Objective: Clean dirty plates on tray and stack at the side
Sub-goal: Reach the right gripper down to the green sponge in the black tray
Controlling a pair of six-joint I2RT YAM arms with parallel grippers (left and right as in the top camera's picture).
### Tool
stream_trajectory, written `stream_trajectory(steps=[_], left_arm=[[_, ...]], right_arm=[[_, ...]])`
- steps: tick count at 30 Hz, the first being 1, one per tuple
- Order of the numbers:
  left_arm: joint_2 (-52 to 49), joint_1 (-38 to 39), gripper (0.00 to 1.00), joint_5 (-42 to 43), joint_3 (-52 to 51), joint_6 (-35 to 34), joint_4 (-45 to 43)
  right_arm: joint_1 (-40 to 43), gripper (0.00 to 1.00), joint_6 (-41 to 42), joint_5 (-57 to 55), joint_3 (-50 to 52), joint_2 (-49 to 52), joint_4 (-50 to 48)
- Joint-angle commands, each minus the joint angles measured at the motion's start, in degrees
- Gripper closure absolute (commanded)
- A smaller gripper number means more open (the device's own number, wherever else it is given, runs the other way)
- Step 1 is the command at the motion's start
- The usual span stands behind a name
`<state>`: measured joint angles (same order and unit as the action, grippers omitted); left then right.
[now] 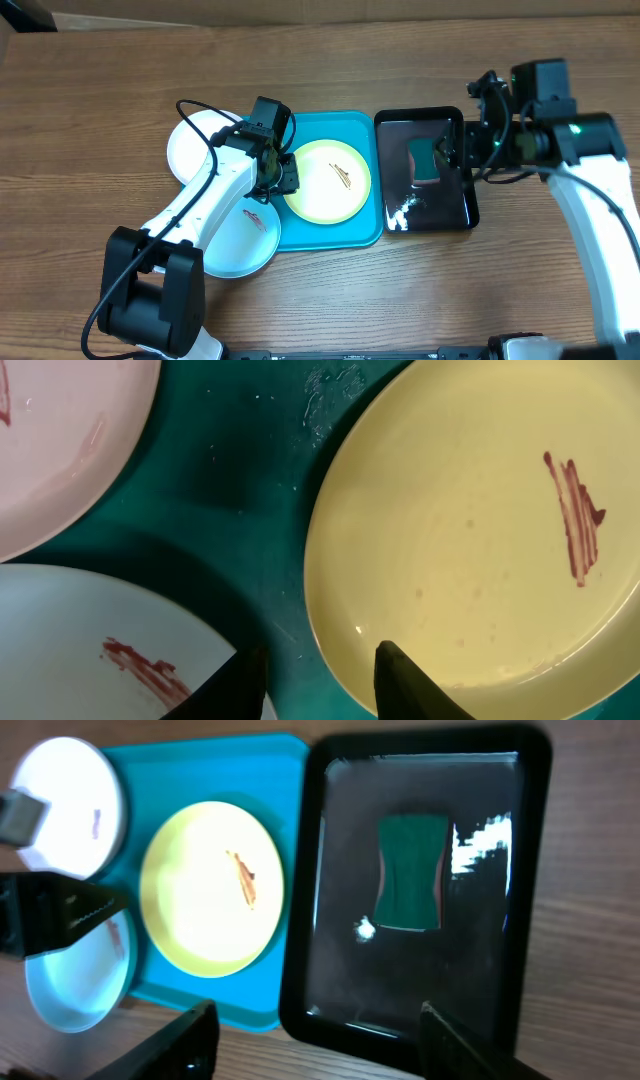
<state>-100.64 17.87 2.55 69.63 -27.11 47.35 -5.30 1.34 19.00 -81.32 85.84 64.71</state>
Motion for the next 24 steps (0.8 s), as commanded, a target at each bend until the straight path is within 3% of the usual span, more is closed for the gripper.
stream_trajectory(steps=[1,24], left_arm=[[-0.52,-0.07,0.64,-0.63,-0.17,-1.25,-0.76],[-3.98,-0.04,0.66,-0.39,-0.17,-1.20,-1.51]], right_arm=[[0.07,0.33,1.60,-2.75,-1.46,3.54,-0.59],[-9.44,0.35,3.39,-25.75,0.59,22.62,-12.17]])
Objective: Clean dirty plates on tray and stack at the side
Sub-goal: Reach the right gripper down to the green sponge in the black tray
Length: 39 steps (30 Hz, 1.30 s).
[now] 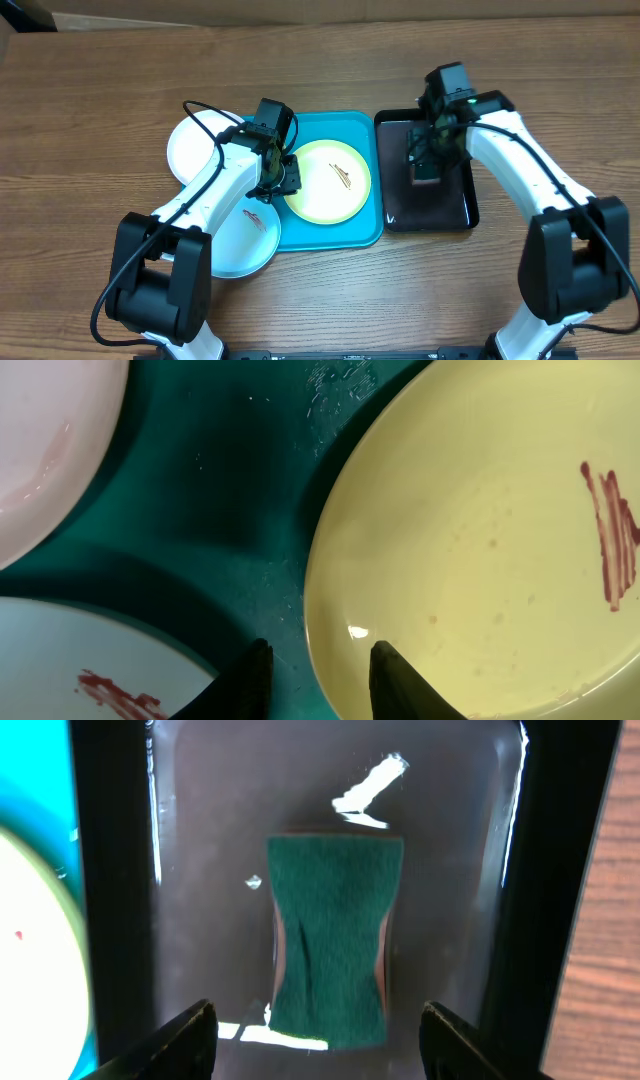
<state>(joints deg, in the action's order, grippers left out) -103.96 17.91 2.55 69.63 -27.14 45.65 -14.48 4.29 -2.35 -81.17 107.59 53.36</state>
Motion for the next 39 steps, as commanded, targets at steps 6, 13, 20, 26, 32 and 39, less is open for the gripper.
stream_trajectory(steps=[6,13,20,26,32,39], left_arm=[[-0.66,-0.09,0.66,-0.37,-0.17,-1.18,0.20],[-0.66,-0.09,0.66,-0.39,-0.17,-1.18,0.17],[-0.66,-0.09,0.66,-0.39,-0.17,-1.18,0.52],[-0.66,-0.09,0.65,-0.37,-0.17,-1.18,0.55],[-0.66,-0.09,0.62,-0.39,-0.17,-1.18,0.79],[-0.66,-0.09,0.61,-0.39,-0.17,-1.18,0.81]], right_arm=[[-0.09,0.43,0.48,-4.35,1.20,4.15,-2.45],[-0.09,0.45,0.48,0.09,3.28,6.91,-5.44],[-0.09,0.69,0.46,0.07,3.72,6.93,-5.14],[-0.09,0.64,0.48,0.09,4.07,7.08,-4.83],[-0.02,0.14,0.46,0.07,4.07,7.08,-3.78],[-0.02,0.96,0.46,0.09,4.07,7.08,-0.72]])
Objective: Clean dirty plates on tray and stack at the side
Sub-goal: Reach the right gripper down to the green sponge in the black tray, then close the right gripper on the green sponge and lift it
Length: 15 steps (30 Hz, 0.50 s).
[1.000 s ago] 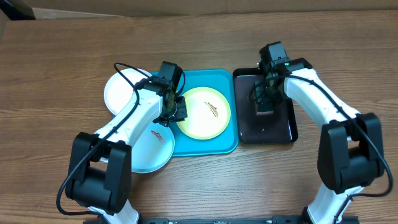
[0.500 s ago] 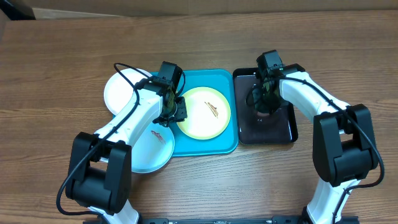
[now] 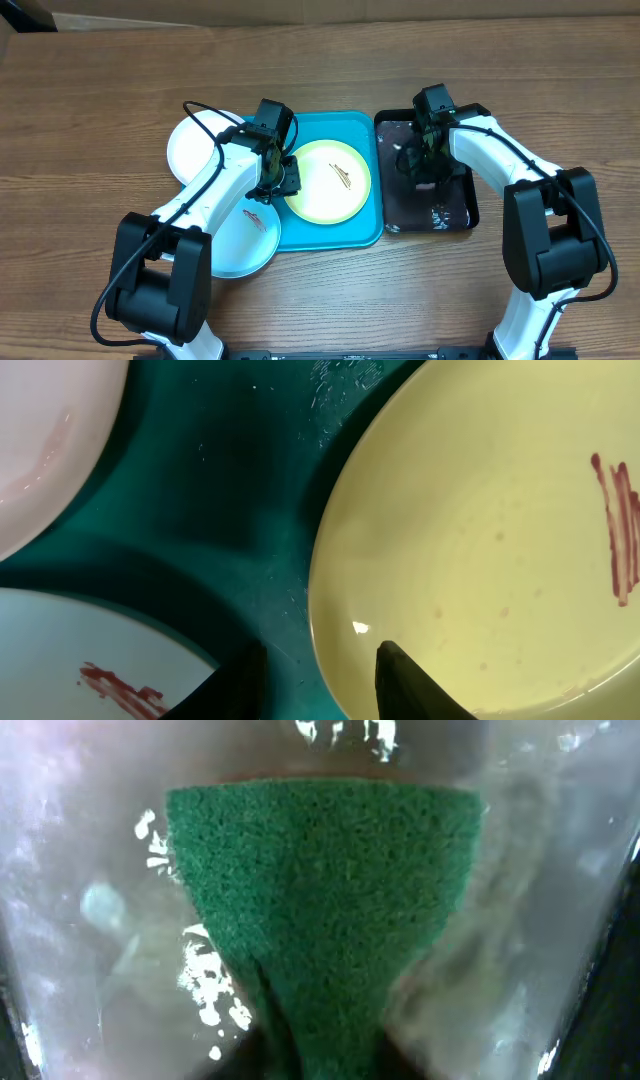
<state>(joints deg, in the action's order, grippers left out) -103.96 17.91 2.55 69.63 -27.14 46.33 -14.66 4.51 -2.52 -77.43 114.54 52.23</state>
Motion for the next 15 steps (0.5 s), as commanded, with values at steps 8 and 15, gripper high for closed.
stream_trajectory(steps=[8,15], left_arm=[[-0.66,-0.09,0.61,-0.39,-0.17,-1.18,0.13],[-0.66,-0.09,0.61,-0.09,-0.17,-1.18,0.35]], right_arm=[[0.26,0.10,0.22,0.02,0.07,0.13,-2.78],[0.26,0.17,0.26,-0.37,0.13,0.15,-8.07]])
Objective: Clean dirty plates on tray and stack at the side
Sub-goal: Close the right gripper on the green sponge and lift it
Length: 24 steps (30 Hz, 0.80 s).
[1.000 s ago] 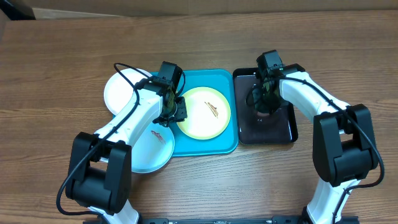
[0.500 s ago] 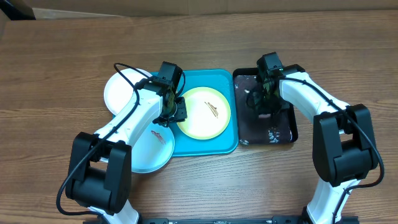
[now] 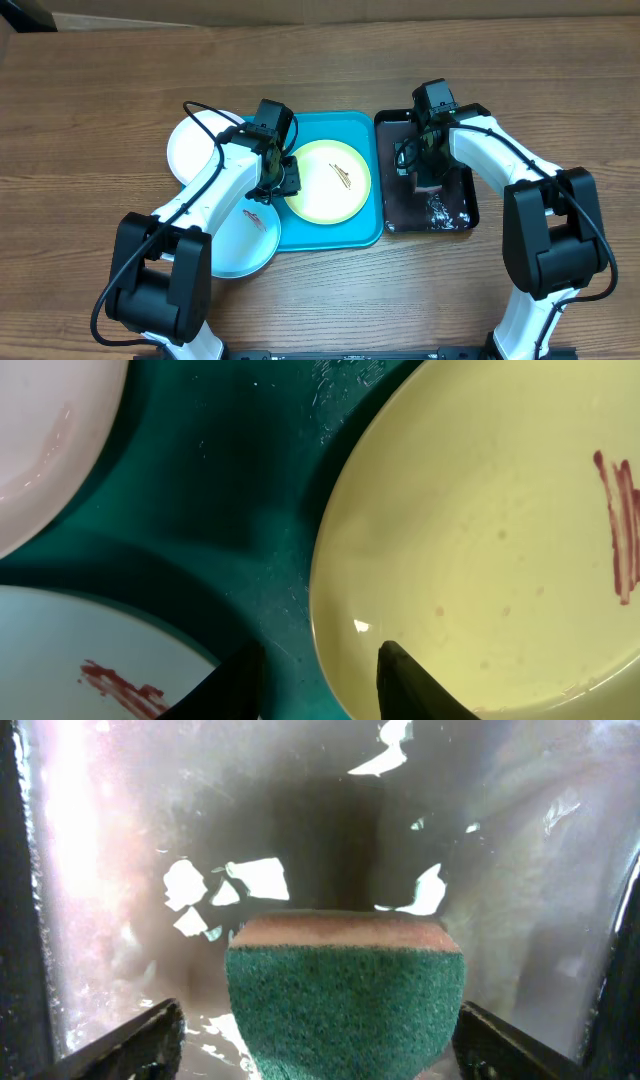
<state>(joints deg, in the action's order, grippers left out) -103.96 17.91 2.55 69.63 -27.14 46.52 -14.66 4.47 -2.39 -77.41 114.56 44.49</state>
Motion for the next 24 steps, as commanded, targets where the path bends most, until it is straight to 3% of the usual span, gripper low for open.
stream_trajectory(steps=[1,7,8,9,10,11,13,14,22,23,24], left_arm=[[-0.66,-0.09,0.61,0.07,-0.17,-1.18,0.15],[-0.66,-0.09,0.61,0.02,-0.17,-1.18,0.00],[-0.66,-0.09,0.61,0.02,-0.17,-1.18,-0.02],[-0.66,-0.09,0.61,0.02,-0.17,-1.18,-0.02],[-0.66,-0.09,0.61,0.02,-0.17,-1.18,-0.02],[-0.66,-0.09,0.61,0.04,-0.17,-1.18,-0.02],[-0.66,-0.09,0.61,0.02,-0.17,-1.18,0.00],[-0.66,-0.09,0.61,0.02,-0.17,-1.18,-0.02],[-0.66,-0.09,0.61,0.04,-0.17,-1.18,0.00],[-0.66,-0.09,0.61,0.04,-0.17,-1.18,0.00],[-0.66,-0.09,0.61,0.02,-0.17,-1.18,0.02]], right_arm=[[0.26,0.21,0.28,-0.50,0.15,0.13,-0.17],[0.24,0.45,0.28,-0.50,0.20,0.13,0.13],[0.24,0.60,0.28,-0.50,0.20,0.22,0.09],[0.26,0.81,0.31,-0.50,0.20,0.24,-0.11],[0.26,0.88,0.33,-0.48,0.20,0.24,-0.39],[0.26,0.87,0.39,-0.48,0.20,0.26,-0.81],[0.26,0.29,1.42,-0.50,0.20,0.26,-1.90],[0.26,0.20,1.60,-0.48,0.20,0.26,-2.32],[0.26,0.24,1.60,-0.52,0.20,0.33,-5.62],[0.26,0.27,1.60,-0.50,0.20,0.33,-5.81],[0.26,0.44,1.60,-0.50,0.20,0.33,-5.90]])
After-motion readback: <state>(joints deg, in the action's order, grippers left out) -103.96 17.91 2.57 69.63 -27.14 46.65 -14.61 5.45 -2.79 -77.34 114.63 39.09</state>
